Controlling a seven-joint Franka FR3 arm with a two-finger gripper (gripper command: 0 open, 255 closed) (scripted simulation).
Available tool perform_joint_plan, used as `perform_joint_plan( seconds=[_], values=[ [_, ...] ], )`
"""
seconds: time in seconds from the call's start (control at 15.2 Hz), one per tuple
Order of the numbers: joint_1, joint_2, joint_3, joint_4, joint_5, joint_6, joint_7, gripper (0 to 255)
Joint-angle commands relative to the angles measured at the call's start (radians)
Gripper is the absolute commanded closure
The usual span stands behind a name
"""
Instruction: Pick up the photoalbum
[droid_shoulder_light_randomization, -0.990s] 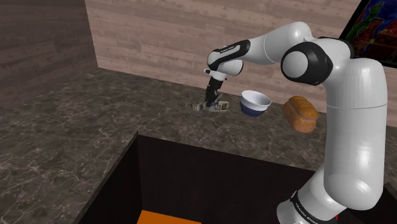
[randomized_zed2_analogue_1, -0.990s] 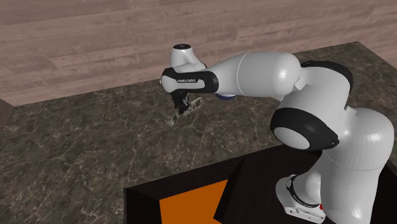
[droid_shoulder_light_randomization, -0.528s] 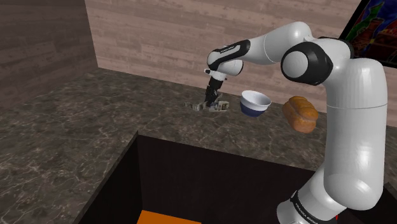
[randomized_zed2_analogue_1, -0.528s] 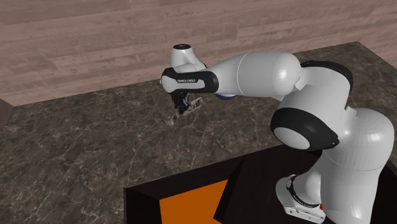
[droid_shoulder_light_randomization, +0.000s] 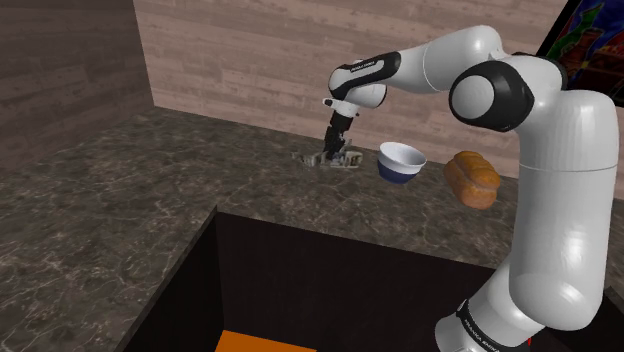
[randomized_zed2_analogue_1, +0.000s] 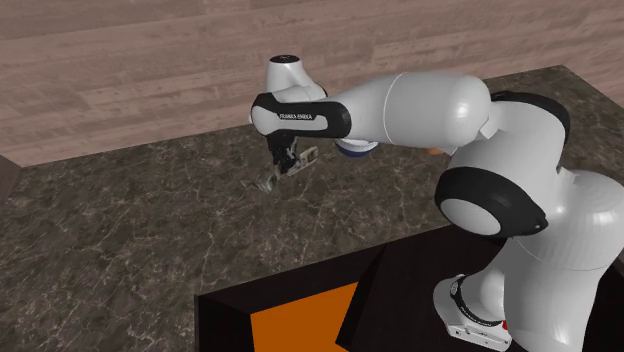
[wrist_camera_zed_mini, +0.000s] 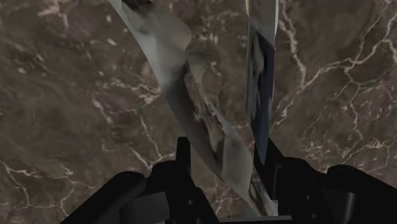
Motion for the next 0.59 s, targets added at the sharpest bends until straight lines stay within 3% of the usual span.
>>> perform_joint_plan(
  seconds=[0.0, 0.53],
  values=[
    [0.001, -0.010, -0.003, 0.012, -0.006, -0.021, 0.008, 255],
    [0.002, -0.039, -0.010, 0.052, -0.023, -0.086, 0.029, 255]
  ],
)
